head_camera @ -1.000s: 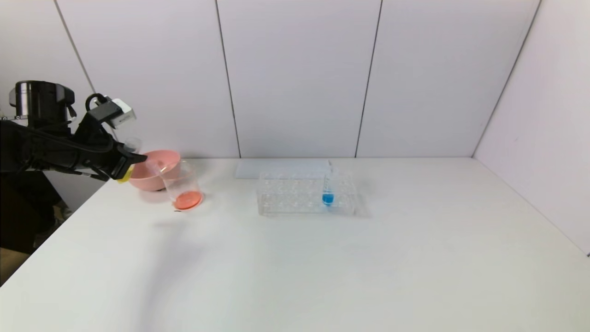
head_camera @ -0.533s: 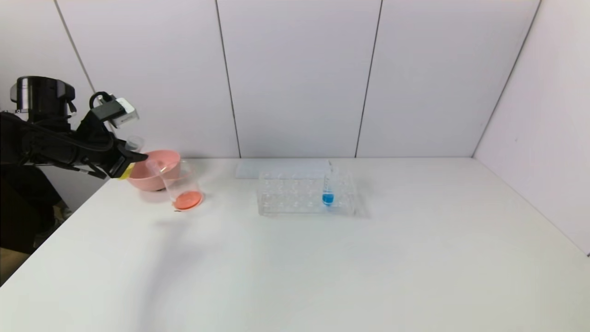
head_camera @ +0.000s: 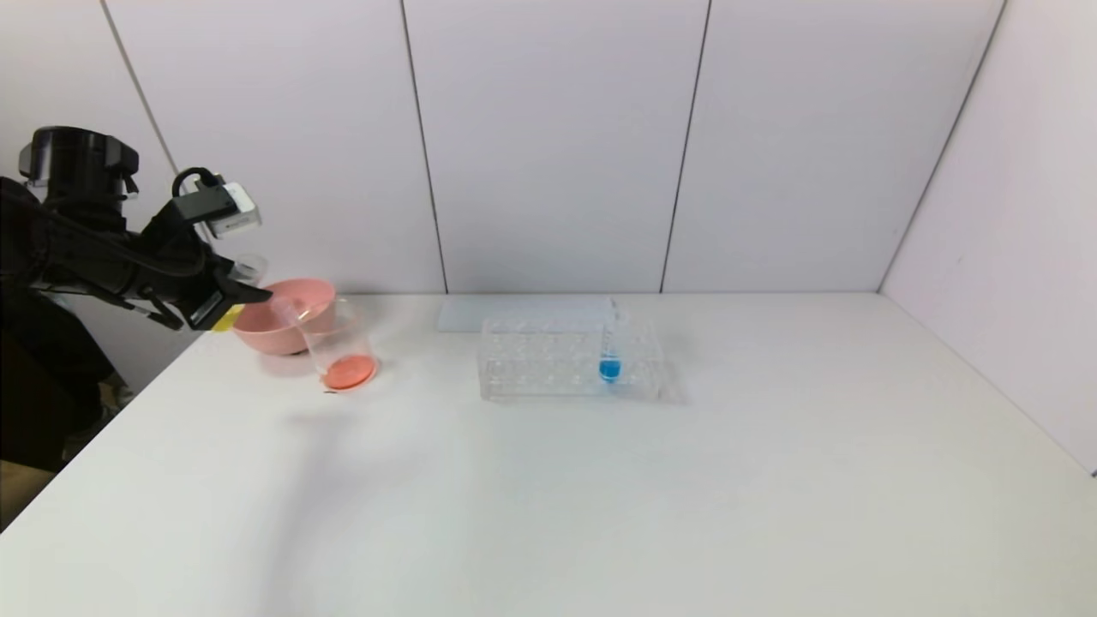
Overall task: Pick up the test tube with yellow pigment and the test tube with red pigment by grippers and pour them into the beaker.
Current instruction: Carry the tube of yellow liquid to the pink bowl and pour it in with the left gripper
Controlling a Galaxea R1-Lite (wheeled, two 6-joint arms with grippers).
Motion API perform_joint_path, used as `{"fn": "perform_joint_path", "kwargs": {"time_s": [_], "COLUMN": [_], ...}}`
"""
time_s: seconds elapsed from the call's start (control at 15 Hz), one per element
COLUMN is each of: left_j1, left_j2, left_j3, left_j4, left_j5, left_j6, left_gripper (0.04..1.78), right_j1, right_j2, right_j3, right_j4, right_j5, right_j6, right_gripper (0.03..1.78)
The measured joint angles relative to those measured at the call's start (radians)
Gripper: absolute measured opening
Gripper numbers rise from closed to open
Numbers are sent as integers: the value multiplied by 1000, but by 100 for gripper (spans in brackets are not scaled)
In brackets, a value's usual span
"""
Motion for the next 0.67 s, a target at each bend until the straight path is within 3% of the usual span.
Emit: {"fn": "perform_joint_path", "kwargs": {"time_s": [0.67], "left_j1": [5], "left_j2": [53], "left_j3": [-172], "left_j4": [227], "left_j5": [-2], "left_j6": [193], "left_gripper": [47], "right_j1": [0], "right_j2": [0], "right_j3": [0], "right_j4": [0], "right_j5": [0], "right_j6": [1], "right_gripper": [170]}}
